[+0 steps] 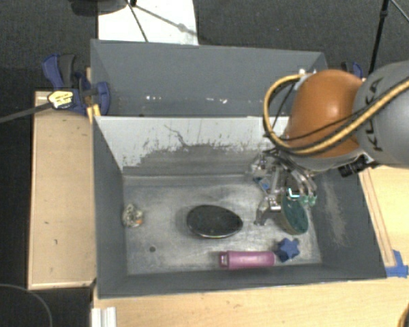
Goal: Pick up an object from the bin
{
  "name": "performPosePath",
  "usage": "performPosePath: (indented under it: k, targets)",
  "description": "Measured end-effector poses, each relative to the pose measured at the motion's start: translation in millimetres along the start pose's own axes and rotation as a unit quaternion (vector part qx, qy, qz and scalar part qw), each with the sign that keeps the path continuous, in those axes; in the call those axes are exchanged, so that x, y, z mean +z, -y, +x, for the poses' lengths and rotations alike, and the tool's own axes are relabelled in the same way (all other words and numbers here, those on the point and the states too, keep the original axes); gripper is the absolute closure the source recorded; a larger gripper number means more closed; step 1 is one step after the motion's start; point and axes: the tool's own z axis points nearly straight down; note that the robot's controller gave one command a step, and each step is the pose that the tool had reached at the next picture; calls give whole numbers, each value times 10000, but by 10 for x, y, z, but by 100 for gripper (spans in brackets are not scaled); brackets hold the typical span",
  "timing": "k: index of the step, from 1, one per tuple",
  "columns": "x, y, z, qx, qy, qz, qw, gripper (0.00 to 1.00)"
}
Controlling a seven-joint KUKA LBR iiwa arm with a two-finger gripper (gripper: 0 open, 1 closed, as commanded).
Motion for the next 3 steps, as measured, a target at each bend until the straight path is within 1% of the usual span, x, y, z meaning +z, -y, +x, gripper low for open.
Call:
performPosePath:
  k: [1,2,3]
  targets:
    - [936,-478,-16,273,68,-9,9996,0]
    - [898,-1149,108,530,59,-25,9986,0]
    - [833,-1677,-40,1230,47,-22,9924,0]
